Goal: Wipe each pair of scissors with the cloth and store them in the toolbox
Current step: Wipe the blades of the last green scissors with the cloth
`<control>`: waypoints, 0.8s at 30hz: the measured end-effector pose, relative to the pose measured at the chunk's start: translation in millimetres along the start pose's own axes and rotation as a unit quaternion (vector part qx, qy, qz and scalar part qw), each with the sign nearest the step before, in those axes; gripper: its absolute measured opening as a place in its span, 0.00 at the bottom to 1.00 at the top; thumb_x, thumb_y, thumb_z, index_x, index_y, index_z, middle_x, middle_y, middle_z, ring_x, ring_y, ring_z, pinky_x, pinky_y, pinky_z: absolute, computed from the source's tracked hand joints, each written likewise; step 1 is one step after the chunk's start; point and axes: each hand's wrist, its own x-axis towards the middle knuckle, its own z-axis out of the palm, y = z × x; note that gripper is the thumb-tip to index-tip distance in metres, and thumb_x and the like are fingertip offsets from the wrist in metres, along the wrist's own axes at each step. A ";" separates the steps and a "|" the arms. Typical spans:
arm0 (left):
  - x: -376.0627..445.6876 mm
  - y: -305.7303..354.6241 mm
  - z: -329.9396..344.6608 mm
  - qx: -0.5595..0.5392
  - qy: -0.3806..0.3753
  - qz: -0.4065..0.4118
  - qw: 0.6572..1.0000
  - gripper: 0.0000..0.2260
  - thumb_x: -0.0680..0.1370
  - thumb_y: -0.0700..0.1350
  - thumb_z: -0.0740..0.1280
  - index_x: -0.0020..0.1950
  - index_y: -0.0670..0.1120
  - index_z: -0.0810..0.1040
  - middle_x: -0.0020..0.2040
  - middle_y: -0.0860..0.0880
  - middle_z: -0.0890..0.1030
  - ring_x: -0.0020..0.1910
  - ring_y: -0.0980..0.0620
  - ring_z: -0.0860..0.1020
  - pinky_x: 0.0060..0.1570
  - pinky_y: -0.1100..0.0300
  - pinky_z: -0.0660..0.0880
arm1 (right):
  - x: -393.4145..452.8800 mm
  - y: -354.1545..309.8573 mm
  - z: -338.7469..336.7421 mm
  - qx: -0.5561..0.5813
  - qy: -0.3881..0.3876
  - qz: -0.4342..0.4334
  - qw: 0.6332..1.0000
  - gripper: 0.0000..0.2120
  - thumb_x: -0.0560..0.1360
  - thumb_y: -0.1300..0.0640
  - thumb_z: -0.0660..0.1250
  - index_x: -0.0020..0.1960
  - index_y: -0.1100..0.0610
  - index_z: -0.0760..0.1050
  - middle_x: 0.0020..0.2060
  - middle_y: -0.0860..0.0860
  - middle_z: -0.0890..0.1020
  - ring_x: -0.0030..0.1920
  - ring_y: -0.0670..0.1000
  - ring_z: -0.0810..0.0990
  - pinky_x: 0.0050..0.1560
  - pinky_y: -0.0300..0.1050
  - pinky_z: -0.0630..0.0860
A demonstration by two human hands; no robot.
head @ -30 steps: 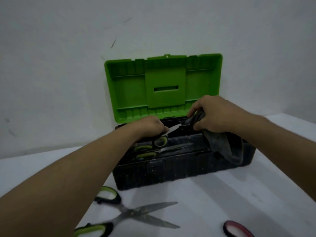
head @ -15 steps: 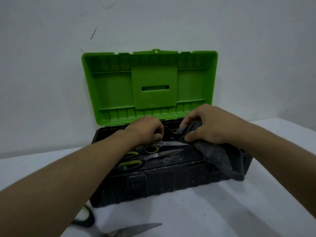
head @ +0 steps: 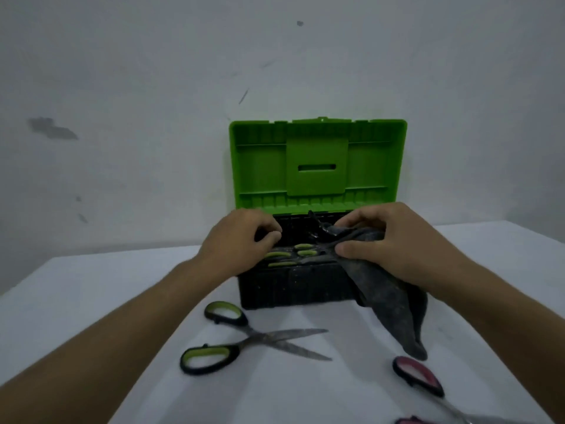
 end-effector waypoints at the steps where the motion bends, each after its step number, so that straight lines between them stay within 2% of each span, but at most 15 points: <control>1: -17.9 1.8 -5.8 -0.020 0.025 -0.003 0.999 0.05 0.78 0.47 0.68 0.49 0.50 0.83 0.46 0.53 0.83 0.45 0.53 0.79 0.44 0.57 0.75 | -7.7 -5.0 6.4 0.005 -0.002 -0.003 1.000 0.10 0.67 0.49 0.78 0.47 0.43 0.82 0.41 0.39 0.84 0.42 0.39 0.81 0.47 0.41 0.79; 4: -81.6 3.4 -12.4 -0.060 0.062 -0.031 0.996 0.04 0.77 0.46 0.67 0.48 0.51 0.81 0.43 0.56 0.81 0.44 0.56 0.77 0.43 0.60 0.73 | -35.4 -17.2 32.3 0.042 -0.022 -0.008 0.999 0.09 0.68 0.51 0.78 0.47 0.45 0.82 0.41 0.39 0.84 0.42 0.37 0.82 0.47 0.41 0.79; 6: -120.2 1.2 -11.8 -0.063 0.024 -0.052 0.996 0.06 0.76 0.49 0.64 0.50 0.54 0.79 0.46 0.58 0.79 0.47 0.57 0.76 0.46 0.61 0.73 | -52.5 -25.1 49.5 0.072 -0.044 0.004 0.996 0.09 0.69 0.52 0.77 0.47 0.45 0.82 0.41 0.40 0.84 0.42 0.37 0.82 0.45 0.40 0.79; 9: -157.7 -3.0 -8.2 -0.034 -0.063 -0.069 0.995 0.09 0.78 0.52 0.64 0.57 0.54 0.77 0.55 0.57 0.78 0.54 0.55 0.74 0.53 0.58 0.72 | -70.5 -27.0 72.8 0.070 -0.052 0.012 0.996 0.09 0.69 0.52 0.77 0.48 0.44 0.81 0.43 0.39 0.84 0.43 0.36 0.82 0.44 0.37 0.78; 13: -176.8 1.1 -3.0 0.036 -0.083 -0.069 0.993 0.12 0.79 0.56 0.61 0.59 0.54 0.76 0.57 0.55 0.76 0.54 0.52 0.72 0.53 0.56 0.71 | -91.0 -18.6 102.6 0.017 -0.041 0.011 0.999 0.12 0.70 0.49 0.75 0.52 0.42 0.79 0.47 0.35 0.81 0.47 0.31 0.76 0.43 0.23 0.71; 15: -179.1 2.2 2.1 0.057 -0.080 -0.070 0.993 0.13 0.79 0.57 0.60 0.60 0.54 0.75 0.57 0.55 0.75 0.55 0.52 0.71 0.52 0.56 0.69 | -99.4 -15.0 112.3 0.002 -0.034 0.012 0.999 0.12 0.70 0.48 0.74 0.53 0.42 0.78 0.49 0.36 0.80 0.48 0.32 0.76 0.44 0.22 0.69; 17: -178.6 3.7 7.1 0.074 -0.089 -0.088 0.989 0.13 0.80 0.56 0.60 0.61 0.52 0.74 0.58 0.54 0.73 0.56 0.51 0.70 0.53 0.56 0.68 | -105.5 -15.4 114.4 -0.009 -0.052 0.013 0.998 0.17 0.70 0.44 0.74 0.57 0.41 0.76 0.53 0.38 0.79 0.51 0.36 0.76 0.48 0.26 0.71; 18: -178.2 5.5 8.9 0.079 -0.094 -0.099 0.988 0.13 0.80 0.54 0.59 0.61 0.51 0.74 0.58 0.53 0.72 0.57 0.51 0.70 0.53 0.56 0.67 | -108.3 -15.1 114.2 -0.029 -0.078 0.016 0.996 0.23 0.68 0.40 0.73 0.61 0.39 0.73 0.56 0.38 0.77 0.53 0.38 0.75 0.52 0.30 0.71; 21: -178.0 13.2 10.5 0.071 -0.095 -0.121 0.986 0.09 0.80 0.52 0.60 0.56 0.50 0.74 0.56 0.51 0.73 0.55 0.50 0.71 0.54 0.55 0.68 | -117.3 -17.7 110.4 -0.174 -0.159 0.016 0.972 0.42 0.66 0.30 0.68 0.74 0.37 0.54 0.66 0.40 0.68 0.64 0.46 0.66 0.64 0.46 0.66; 22: -178.0 16.2 9.4 0.058 -0.094 -0.129 0.985 0.08 0.79 0.51 0.60 0.54 0.49 0.74 0.55 0.51 0.73 0.54 0.50 0.71 0.53 0.55 0.69 | -119.2 -19.1 108.1 -0.225 -0.168 0.012 0.960 0.45 0.67 0.30 0.67 0.76 0.38 0.48 0.67 0.41 0.68 0.65 0.48 0.65 0.65 0.49 0.64; 24: -180.0 21.9 4.8 0.022 -0.094 -0.156 0.983 0.06 0.78 0.50 0.62 0.50 0.49 0.72 0.52 0.51 0.74 0.51 0.51 0.72 0.49 0.57 0.70 | -121.1 -21.4 103.3 -0.267 -0.158 0.008 0.951 0.45 0.70 0.33 0.66 0.77 0.40 0.44 0.66 0.46 0.70 0.65 0.51 0.66 0.65 0.50 0.63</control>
